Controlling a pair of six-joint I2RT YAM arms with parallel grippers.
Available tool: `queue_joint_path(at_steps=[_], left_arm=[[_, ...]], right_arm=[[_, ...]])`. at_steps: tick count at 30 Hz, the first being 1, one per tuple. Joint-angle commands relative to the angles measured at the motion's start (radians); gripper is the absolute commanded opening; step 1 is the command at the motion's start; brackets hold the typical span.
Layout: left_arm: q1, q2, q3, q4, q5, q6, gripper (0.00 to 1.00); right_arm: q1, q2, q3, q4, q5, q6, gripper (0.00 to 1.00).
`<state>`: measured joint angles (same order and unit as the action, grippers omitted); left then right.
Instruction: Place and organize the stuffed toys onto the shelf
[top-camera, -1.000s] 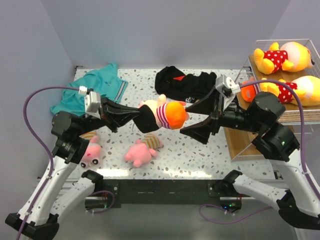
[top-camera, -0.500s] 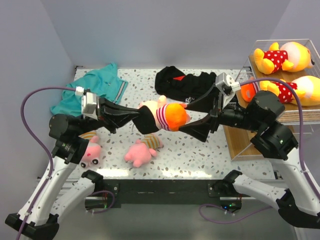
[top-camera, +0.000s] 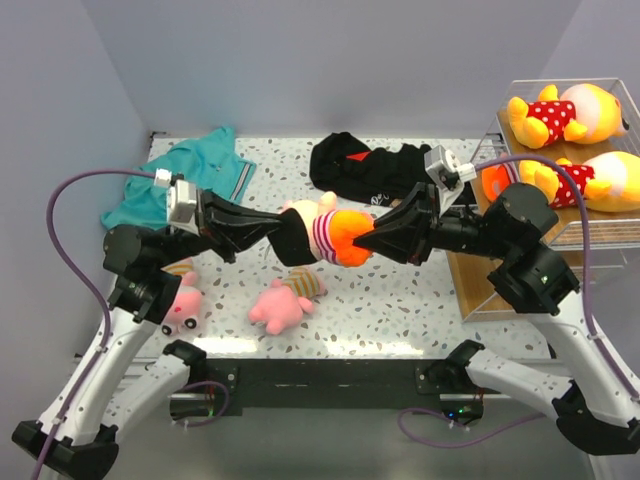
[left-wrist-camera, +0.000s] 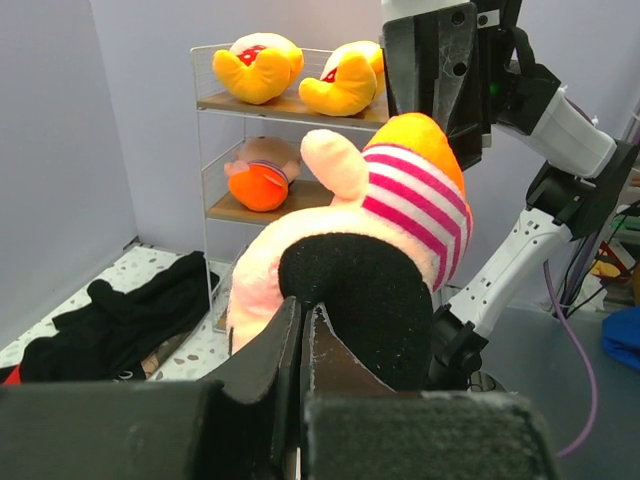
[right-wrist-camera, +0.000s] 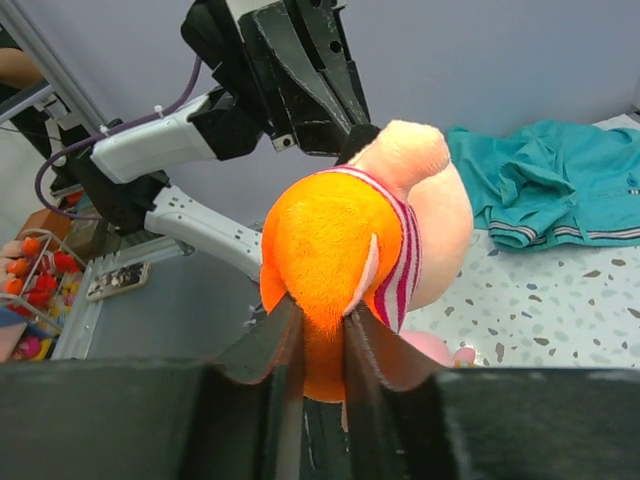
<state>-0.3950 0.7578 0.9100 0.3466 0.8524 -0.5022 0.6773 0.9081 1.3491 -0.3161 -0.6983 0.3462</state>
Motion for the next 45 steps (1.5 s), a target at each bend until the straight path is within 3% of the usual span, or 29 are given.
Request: queue_joint_path(at_steps=[1,2,4,5,6,11,15,23,32,35,39,45], left_arm=[[0.001,0.026,-0.022,0.054,-0.070,-0.016,0.06],[0.001,0.029,-0.026,0.054,-0.078,-0.015,0.18],[0.001,0.034,-0.033,0.051,-0.098,-0.012,0.32],[0.001,0.034,-0.031,0.036,-0.119,-0.001,0.46],[0.001,0.032,-0.033,0.025,-0.131,0.007,0.53],[0.001,0.012,-0.026,-0.098,-0.266,0.089,1.00],[0.001,0.002,-0.031,-0.208,-0.497,0.125,1.00],[-0.001,-0.035,-0.083,-0.320,-0.792,0.189,1.00],[0.001,-0.019,-0.088,-0.343,-0.825,0.221,1.00],[0.001,-0.006,-0.080,-0.345,-0.816,0.221,1.00],[0.001,-0.006,-0.076,-0.345,-0.805,0.223,1.00],[0.001,-0.011,-0.076,-0.378,-0.803,0.234,1.00]], right_arm=[[-0.002,-0.008,0.018,0.013,0.012,-0.013,0.05],[-0.002,-0.006,0.024,-0.007,0.048,-0.044,0.00],[-0.002,-0.011,0.042,-0.058,0.091,-0.073,0.00],[-0.002,-0.011,0.059,-0.078,0.132,-0.107,0.00],[-0.002,-0.006,0.074,-0.102,0.172,-0.125,0.00],[-0.002,0.055,0.244,-0.378,0.422,-0.246,0.00],[-0.002,0.112,0.346,-0.501,0.569,-0.288,0.00],[-0.001,0.210,0.467,-0.682,0.915,-0.329,0.00],[0.014,0.331,0.606,-0.922,1.253,-0.293,0.00],[0.095,0.380,0.650,-1.027,1.387,-0.248,0.00],[0.302,0.478,0.745,-1.261,1.676,-0.114,0.00],[0.367,0.515,0.710,-1.276,1.758,-0.090,0.00]])
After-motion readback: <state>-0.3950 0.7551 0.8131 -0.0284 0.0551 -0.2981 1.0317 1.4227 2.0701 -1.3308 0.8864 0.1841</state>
